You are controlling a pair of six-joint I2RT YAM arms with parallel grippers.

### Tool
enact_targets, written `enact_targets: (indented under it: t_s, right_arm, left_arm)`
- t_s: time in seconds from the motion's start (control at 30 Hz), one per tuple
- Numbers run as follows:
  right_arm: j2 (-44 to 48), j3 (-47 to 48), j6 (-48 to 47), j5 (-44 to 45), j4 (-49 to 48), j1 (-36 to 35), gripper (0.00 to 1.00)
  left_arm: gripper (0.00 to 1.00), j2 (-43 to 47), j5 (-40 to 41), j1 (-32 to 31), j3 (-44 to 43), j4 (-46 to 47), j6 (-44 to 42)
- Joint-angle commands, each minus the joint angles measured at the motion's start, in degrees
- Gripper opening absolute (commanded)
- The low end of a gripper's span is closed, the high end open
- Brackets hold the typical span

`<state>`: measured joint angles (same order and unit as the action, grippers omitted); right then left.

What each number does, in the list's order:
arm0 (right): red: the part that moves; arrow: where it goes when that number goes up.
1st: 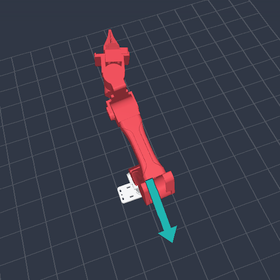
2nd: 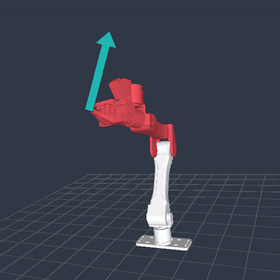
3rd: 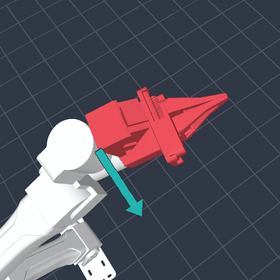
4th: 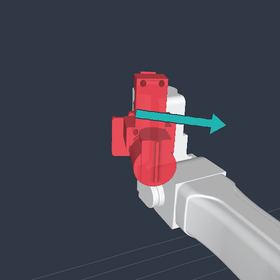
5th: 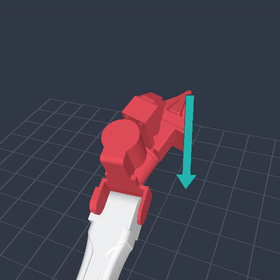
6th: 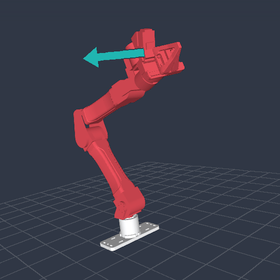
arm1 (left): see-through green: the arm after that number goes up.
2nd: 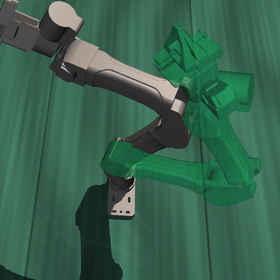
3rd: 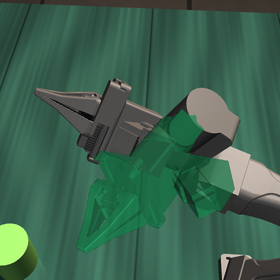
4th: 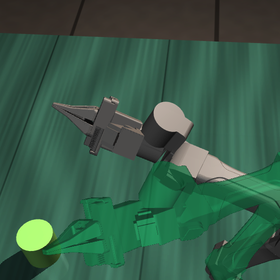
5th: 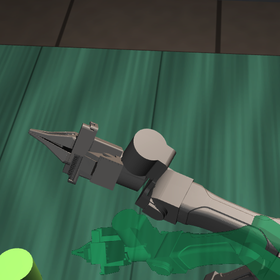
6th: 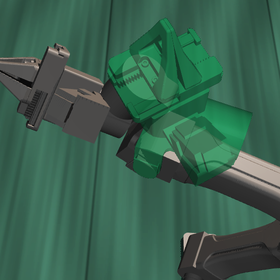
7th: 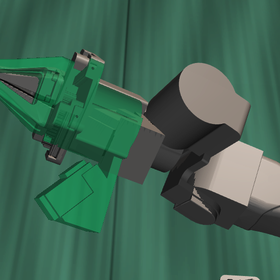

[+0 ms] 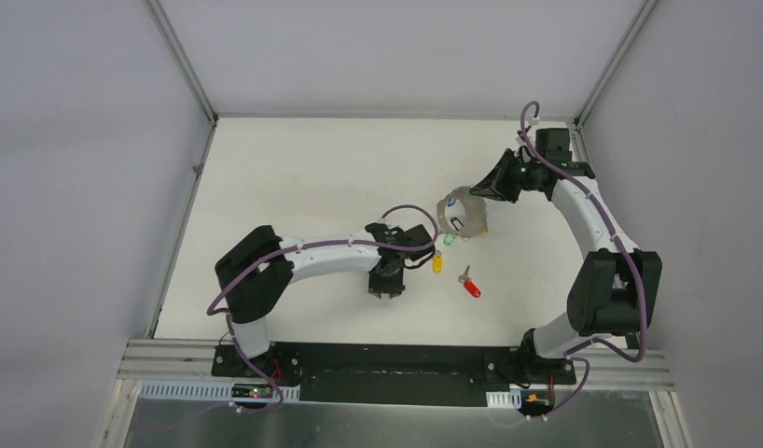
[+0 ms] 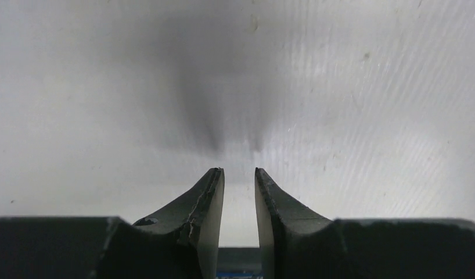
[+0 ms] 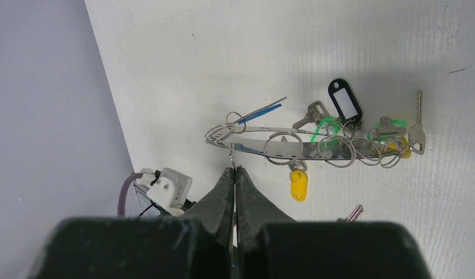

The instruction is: Put the keys on the keyring

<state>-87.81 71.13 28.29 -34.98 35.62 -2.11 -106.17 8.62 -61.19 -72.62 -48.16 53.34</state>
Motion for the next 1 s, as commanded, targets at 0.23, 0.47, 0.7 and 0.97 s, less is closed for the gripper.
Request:
enact_targets:
  t_s: [0.23,0.47,0.7,0.97]
  right_arm:
    - [-0.34,1.80,0.53,-0.92,-1.07,0.26,0.00]
    - [-0.37,1.67,0.47,-1.06,-0.96,0.26,0.00]
    - [-0.60,1.43,0.49,-1.41,-1.12,0.24,0.00]
    - [-1.11,1.75,0.53,-1.74,-1.14,0.26,0.00]
  left_arm:
    - [0.43,4.82,-7.81,2.10,-3.51,11.72,0.35]
    - [0.43,-2.58,-13.96,5.12,-6.87,20.96,6.21]
    - [0.43,-7.58,-17.70,9.02,-5.11,29.15,11.06]
    - [0.39,-12.32,-20.95,12.21,-4.49,34.79,14.17]
